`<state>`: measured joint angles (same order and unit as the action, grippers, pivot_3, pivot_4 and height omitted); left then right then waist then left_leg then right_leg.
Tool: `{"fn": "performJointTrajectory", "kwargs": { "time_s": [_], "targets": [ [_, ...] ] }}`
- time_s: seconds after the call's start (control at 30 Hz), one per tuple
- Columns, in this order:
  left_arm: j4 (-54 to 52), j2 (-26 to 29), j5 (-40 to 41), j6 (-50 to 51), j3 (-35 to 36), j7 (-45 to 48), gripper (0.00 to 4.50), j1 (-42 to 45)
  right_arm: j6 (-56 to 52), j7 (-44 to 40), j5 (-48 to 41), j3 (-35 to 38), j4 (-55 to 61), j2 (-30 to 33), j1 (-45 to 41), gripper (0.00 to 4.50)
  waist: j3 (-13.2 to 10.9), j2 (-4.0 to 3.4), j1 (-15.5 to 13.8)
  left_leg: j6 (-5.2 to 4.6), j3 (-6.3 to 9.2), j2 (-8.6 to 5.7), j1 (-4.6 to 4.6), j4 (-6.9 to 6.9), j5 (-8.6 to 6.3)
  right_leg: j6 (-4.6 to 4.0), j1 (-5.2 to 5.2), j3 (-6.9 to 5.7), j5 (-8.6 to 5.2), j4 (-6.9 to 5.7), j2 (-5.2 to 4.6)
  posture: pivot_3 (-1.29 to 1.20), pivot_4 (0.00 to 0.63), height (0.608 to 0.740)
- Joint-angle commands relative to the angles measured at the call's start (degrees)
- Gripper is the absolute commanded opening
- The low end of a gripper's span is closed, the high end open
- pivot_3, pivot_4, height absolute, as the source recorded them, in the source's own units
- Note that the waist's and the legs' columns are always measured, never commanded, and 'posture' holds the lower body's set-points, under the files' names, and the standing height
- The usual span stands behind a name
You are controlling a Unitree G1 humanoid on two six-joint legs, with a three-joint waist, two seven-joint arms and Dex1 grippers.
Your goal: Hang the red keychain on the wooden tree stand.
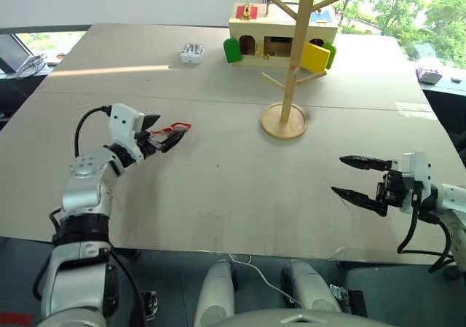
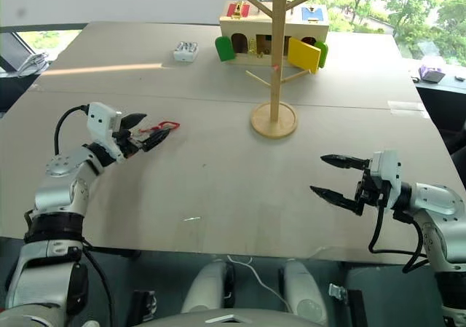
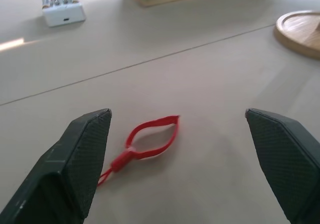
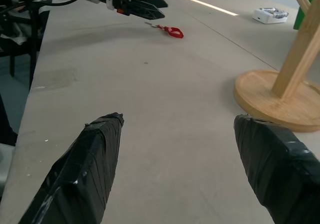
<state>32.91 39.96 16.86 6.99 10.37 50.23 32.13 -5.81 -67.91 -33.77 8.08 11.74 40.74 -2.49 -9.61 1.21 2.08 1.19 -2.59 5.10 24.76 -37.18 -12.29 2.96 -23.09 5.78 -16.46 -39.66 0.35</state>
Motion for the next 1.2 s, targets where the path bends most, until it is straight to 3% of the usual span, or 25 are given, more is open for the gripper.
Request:
{"fn": "performJointTrajectory", "kwargs": {
  "time_s": [0.03,0.47,1.2],
  "targets": [
    [7.54,2.05,-2.43,-3.18,-1.19,3.21,4.44,5.43,-0.22,-0.55,-2.38,1.16,6.09,0.50,0.71,3.81,-0.01,0.02,-0.15,0.00,0.00,0.00,0.00,0.00,0.00,0.00,0.00,0.00,0.00,0.00,0.00,0.00,0.150,0.735],
    [30.09,2.03,-11.43,-11.82,-5.92,8.07,4.44,17.33,-3.28,1.29,-4.43,4.41,12.47,3.07,3.63,3.81,-0.10,0.19,-0.50,0.00,0.01,0.00,0.03,-0.03,0.00,0.00,-0.01,-0.03,0.00,-0.04,0.00,0.00,0.150,0.735],
    [38.16,1.00,-16.13,-15.02,-6.49,4.52,4.44,19.38,-4.62,5.55,-5.19,5.34,12.59,2.56,1.47,3.81,-0.11,0.22,-0.52,0.00,0.02,0.00,-0.01,-0.08,0.00,0.00,-0.01,-0.03,0.01,-0.14,0.00,0.00,0.150,0.735]
  ]
}}
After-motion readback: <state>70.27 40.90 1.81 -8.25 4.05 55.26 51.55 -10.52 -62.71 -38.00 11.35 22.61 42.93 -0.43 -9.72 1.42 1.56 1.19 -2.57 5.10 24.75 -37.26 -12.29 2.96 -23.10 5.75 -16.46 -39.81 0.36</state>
